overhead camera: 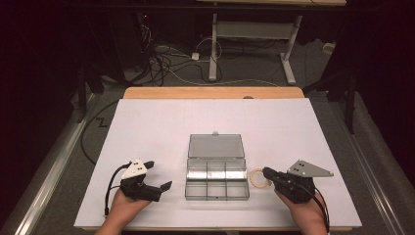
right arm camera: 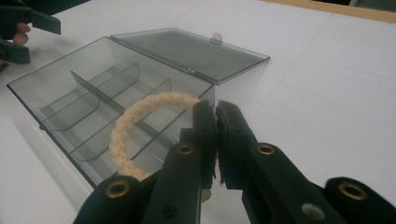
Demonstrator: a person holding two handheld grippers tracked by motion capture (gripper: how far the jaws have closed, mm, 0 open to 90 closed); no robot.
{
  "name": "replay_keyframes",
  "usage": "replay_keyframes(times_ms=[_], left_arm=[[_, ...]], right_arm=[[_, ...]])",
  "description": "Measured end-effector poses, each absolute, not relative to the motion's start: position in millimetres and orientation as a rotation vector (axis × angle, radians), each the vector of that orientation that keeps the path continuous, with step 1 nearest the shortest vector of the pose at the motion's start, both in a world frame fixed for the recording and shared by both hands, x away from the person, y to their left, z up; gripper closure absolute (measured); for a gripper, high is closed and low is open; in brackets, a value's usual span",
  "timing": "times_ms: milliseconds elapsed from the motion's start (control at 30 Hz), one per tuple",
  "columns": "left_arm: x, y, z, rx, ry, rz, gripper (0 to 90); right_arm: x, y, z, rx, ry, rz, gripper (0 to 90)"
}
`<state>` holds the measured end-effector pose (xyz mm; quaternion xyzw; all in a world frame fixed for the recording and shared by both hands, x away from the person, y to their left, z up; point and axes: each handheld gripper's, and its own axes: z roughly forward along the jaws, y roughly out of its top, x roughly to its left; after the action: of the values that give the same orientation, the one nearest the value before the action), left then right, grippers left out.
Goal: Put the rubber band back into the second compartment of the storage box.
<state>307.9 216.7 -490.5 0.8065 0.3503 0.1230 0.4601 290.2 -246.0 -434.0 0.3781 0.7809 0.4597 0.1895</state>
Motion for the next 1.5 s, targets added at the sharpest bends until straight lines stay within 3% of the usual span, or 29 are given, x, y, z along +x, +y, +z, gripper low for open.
replay_keyframes(times_ms=[1500], left_arm=[[308,218,-490,1.978,0.859,0.300,0.0]], right_arm=[[332,-167,-436,0.973,2.344,1.239,87.7]])
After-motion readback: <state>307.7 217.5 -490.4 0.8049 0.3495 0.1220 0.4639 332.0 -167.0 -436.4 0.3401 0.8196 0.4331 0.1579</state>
